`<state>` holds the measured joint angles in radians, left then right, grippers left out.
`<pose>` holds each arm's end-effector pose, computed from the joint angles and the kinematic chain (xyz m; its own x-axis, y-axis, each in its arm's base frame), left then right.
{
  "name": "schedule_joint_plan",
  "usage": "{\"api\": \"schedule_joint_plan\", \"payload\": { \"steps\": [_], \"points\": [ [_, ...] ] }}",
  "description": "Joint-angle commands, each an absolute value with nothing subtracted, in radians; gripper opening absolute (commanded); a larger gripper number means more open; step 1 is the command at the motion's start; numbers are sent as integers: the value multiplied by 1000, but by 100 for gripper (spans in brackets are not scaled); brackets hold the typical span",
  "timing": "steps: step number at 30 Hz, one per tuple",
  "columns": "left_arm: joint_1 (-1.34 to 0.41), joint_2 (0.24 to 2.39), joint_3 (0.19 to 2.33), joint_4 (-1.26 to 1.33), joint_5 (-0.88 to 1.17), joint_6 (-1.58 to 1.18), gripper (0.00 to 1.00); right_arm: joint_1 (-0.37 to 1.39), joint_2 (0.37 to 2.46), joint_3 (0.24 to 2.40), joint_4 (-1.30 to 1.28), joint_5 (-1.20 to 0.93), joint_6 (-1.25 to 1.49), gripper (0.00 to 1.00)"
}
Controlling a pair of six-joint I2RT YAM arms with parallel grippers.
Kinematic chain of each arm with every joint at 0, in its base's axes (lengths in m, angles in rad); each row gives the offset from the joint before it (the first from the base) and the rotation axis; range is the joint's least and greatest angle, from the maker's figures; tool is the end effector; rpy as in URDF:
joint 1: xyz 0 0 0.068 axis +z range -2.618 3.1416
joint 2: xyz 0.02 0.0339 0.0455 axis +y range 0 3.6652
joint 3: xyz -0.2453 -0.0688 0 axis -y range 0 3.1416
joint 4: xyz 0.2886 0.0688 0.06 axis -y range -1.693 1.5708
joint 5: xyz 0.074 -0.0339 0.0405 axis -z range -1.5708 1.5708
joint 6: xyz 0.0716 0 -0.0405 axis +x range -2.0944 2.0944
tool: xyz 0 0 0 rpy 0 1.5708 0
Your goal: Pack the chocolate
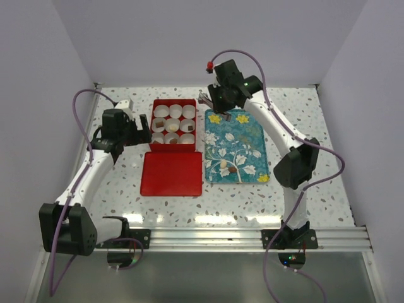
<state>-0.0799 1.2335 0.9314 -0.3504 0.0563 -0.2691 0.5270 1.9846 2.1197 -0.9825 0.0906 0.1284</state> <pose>0.3464 -0.0318 0.2281 -0.6165 -0.2169 -0.7569 -0.0411 0.9689 -0.2442 0.4291 0.2422 0.3275 -0.7000 -0.2598 -0.6652 -0.3625 0.9318 0.0175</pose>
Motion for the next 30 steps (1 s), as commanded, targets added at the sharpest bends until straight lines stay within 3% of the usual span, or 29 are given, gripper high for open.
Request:
{"api": "schedule_joint_plan", "payload": {
  "steps": [1, 15, 26, 30],
  "points": [
    [-81, 1195, 954, -345, 32, -256, 100, 564, 2049, 2250, -1006, 58, 109, 24],
    [-81, 1170, 940, -365, 21, -253, 100, 600, 2193, 2381, -1005, 32, 103, 26],
    [-81, 1173, 940, -367, 23, -252, 100, 598, 2226, 2411, -1016, 49, 89, 40],
    [-81, 1175, 943, -362, 26, -250, 100, 598, 2224, 2411, -1009, 49, 91, 40]
  ]
}}
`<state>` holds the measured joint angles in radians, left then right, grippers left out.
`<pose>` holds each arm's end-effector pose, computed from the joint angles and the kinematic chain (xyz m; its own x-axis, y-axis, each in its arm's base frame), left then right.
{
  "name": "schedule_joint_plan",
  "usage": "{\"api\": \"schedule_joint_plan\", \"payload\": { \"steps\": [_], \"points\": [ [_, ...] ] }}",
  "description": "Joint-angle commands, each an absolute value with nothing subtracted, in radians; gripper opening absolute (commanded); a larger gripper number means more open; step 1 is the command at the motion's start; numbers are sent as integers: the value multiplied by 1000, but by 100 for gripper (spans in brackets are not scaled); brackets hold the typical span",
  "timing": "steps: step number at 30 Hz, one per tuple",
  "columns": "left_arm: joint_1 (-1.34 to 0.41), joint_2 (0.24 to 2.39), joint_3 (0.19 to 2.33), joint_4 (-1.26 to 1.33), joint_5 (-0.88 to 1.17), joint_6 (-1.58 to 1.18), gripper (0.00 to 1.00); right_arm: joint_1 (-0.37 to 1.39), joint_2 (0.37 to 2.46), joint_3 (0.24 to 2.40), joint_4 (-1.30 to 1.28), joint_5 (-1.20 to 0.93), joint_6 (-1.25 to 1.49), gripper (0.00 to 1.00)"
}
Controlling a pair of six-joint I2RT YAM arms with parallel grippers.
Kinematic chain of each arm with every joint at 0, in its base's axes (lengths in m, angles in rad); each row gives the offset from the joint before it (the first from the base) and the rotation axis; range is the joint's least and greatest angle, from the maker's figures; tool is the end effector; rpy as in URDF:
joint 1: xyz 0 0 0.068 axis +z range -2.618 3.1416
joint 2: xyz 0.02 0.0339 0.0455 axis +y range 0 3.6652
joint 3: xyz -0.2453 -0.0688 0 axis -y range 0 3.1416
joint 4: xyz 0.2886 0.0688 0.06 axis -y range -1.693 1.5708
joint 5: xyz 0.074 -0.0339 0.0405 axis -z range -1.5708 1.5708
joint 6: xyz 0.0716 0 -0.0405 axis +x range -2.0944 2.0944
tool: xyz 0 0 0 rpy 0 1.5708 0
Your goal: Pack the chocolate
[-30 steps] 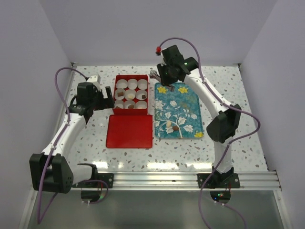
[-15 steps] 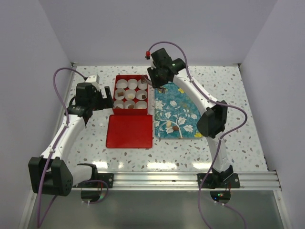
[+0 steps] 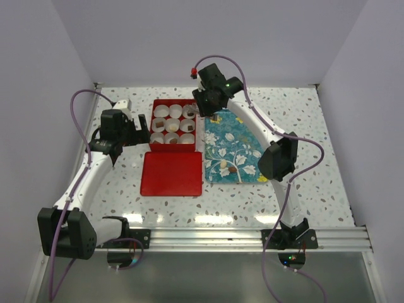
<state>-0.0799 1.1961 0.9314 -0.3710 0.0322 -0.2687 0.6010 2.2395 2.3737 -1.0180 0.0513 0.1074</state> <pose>0.3403 -0.0296 0.2378 -0.5986 -0.2183 -0.7707 -0.0553 0.9711 -0.2320 0.4494 0.3036 0.2915 -0.6917 -0.3444 -0.6348 -0.4664 0.8841 0.0286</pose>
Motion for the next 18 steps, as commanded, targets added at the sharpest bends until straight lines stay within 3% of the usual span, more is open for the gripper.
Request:
{"api": "schedule_joint_plan", "payload": {
  "steps": [1, 18],
  "points": [
    [-81, 1177, 942, -362, 26, -250, 100, 598, 2224, 2411, -1009, 48, 92, 40],
    [-81, 1174, 946, -365, 34, -247, 100, 598, 2074, 2379, -992, 54, 110, 39]
  ]
}}
